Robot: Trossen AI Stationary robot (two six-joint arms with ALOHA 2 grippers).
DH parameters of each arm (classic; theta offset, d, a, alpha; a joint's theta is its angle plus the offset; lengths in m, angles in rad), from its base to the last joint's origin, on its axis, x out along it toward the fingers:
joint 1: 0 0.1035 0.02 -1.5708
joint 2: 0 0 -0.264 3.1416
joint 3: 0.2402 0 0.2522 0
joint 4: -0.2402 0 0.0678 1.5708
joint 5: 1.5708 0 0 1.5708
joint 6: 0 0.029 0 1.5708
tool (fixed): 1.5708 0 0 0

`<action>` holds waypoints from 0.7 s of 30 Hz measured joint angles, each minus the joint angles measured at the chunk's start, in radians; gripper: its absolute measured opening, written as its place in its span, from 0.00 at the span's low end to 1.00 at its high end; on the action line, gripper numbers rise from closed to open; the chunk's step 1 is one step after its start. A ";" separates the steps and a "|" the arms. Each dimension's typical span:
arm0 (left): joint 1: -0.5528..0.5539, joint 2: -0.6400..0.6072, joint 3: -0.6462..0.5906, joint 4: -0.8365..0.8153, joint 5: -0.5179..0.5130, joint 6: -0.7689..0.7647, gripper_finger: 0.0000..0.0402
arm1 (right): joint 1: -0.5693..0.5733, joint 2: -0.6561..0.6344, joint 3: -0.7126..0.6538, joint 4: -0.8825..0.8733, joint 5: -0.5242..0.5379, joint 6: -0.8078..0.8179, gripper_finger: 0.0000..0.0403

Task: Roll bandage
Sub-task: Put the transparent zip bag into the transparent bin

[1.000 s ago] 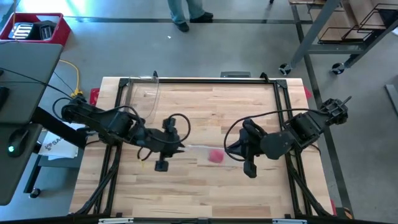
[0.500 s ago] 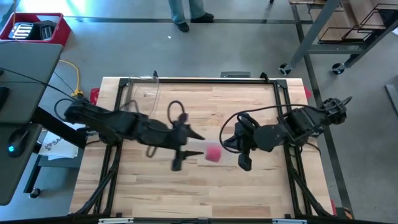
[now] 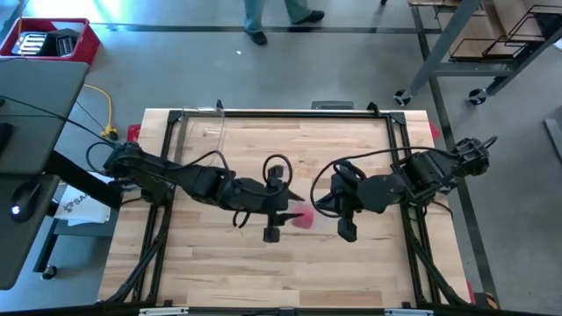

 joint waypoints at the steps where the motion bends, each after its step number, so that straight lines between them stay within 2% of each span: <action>1: 0.003 0.000 0.000 -0.004 0.035 -0.005 0.35 | 0.000 0.000 0.000 0.000 0.000 -0.001 0.00; 4: 0.005 0.000 0.000 -0.015 0.136 -0.028 0.20 | 0.000 0.000 0.000 -0.004 0.000 -0.003 0.00; 6: 0.003 -0.001 0.000 -0.033 0.144 -0.054 0.09 | 0.000 0.000 0.000 -0.003 -0.001 -0.003 0.00; 8: 0.001 -0.010 0.000 -0.058 0.144 -0.060 0.02 | 0.000 0.001 0.000 -0.003 -0.004 -0.013 0.00; 11: 0.007 -0.046 0.000 -0.110 0.141 -0.051 0.02 | 0.000 0.001 0.000 -0.016 -0.006 -0.027 0.04; 16: 0.082 -0.145 0.001 -0.346 0.104 -0.027 0.00 | -0.020 0.000 0.000 -0.087 -0.003 0.004 0.18; 21: 0.221 -0.218 0.001 -0.678 0.100 0.172 0.00 | -0.039 0.000 0.000 -0.220 -0.002 -0.003 0.27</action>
